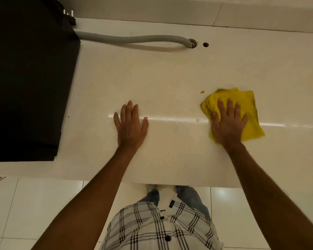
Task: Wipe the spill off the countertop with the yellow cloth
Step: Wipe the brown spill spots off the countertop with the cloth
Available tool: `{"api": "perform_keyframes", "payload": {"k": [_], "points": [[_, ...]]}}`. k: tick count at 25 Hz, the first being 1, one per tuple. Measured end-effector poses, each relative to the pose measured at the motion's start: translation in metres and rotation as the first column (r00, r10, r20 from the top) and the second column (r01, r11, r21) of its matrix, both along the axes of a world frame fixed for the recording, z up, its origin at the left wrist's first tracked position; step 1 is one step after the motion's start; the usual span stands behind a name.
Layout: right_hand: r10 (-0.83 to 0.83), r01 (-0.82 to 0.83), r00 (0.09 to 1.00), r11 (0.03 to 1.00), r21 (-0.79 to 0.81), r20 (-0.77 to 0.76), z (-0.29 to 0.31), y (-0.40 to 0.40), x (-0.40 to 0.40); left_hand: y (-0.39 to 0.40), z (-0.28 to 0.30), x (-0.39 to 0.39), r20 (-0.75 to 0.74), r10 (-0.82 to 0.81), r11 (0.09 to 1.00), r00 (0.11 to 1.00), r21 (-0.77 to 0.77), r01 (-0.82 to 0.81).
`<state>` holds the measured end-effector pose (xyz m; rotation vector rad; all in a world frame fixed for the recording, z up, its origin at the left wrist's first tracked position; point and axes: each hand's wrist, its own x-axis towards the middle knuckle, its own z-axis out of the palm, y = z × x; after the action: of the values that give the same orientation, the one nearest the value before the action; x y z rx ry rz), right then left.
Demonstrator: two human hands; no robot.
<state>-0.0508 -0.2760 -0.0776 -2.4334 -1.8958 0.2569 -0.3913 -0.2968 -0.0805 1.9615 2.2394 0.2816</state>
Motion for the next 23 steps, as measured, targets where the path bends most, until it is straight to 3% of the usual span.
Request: {"api": "perform_keyframes", "payload": {"k": [3,6,10,14,18,23], "points": [[-0.063,0.062,0.997,0.998,-0.009,-0.054,-0.002,0.067,-0.027,0.002,-0.005,0.001,-0.046,-0.001,1.000,0.999,0.002,0.001],[0.062,-0.063,0.997,0.998,-0.009,-0.047,-0.004,0.085,-0.095,0.003,-0.005,0.002,-0.060,-0.004,1.000,0.998,-0.008,0.003],[0.305,-0.304,0.951,0.952,0.016,-0.053,-0.003,0.020,-0.160,0.002,-0.004,0.000,-0.068,-0.006,1.000,0.998,-0.014,0.006],[0.403,-0.402,0.914,0.915,0.038,-0.042,-0.011,-0.088,-0.131,0.002,-0.004,0.001,-0.047,-0.011,1.000,0.999,0.004,0.011],[0.282,-0.282,0.959,0.959,-0.022,0.007,-0.011,-0.128,-0.047,0.002,-0.005,0.001,-0.050,-0.010,1.000,0.999,-0.003,0.010],[-0.042,0.043,0.999,0.999,-0.023,0.022,0.001,-0.030,0.028,0.003,-0.005,0.002,-0.071,-0.013,1.000,0.997,-0.003,0.013]]}}
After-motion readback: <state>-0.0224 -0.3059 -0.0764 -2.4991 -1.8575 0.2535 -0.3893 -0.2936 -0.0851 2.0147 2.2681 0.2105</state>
